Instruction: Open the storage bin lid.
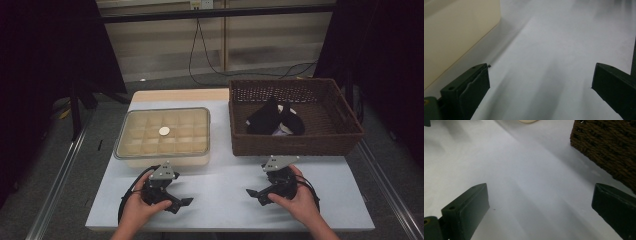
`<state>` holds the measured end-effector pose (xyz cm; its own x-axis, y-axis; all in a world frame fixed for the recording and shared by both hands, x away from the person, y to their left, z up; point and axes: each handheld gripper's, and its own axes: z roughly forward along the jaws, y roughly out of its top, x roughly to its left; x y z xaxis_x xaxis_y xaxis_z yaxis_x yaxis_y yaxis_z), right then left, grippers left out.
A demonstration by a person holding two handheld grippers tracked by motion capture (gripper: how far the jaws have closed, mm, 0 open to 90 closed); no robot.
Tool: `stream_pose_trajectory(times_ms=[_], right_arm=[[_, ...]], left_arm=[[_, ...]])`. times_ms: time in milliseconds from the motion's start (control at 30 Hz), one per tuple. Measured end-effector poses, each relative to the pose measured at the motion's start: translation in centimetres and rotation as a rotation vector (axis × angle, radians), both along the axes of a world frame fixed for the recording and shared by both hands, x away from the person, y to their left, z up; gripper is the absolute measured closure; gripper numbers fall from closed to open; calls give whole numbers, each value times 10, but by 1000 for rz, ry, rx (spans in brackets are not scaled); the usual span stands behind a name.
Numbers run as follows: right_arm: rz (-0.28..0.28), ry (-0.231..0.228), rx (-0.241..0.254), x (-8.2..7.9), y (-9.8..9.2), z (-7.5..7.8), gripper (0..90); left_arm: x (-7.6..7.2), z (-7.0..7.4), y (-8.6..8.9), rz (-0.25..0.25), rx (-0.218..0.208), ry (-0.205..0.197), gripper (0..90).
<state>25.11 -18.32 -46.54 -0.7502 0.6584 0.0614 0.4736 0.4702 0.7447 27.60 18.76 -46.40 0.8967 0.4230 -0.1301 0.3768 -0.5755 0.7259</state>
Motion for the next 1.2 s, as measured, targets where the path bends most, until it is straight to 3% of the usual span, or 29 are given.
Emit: stream_pose_trajectory(times_ms=[367,467,533,567,767,1167,1200], right_arm=[[15,16,2,5,14,2,9],[22,22,4,6,20,3,11],[30,20,4,8,25,4,12],[36,22,7,8,28,5,15],[47,43,17,13,39,7,21],[62,55,26,20,60,15,42],[62,54,28,21,64,17,42]], left_arm=[[-3,3,13,24,3,12,15],[-4,5,17,15,22,11,15],[-5,7,19,16,15,18,15],[-5,6,19,18,-7,24,15],[-6,9,26,26,4,47,15],[-3,22,39,39,17,52,15],[-2,26,44,51,2,51,15]])
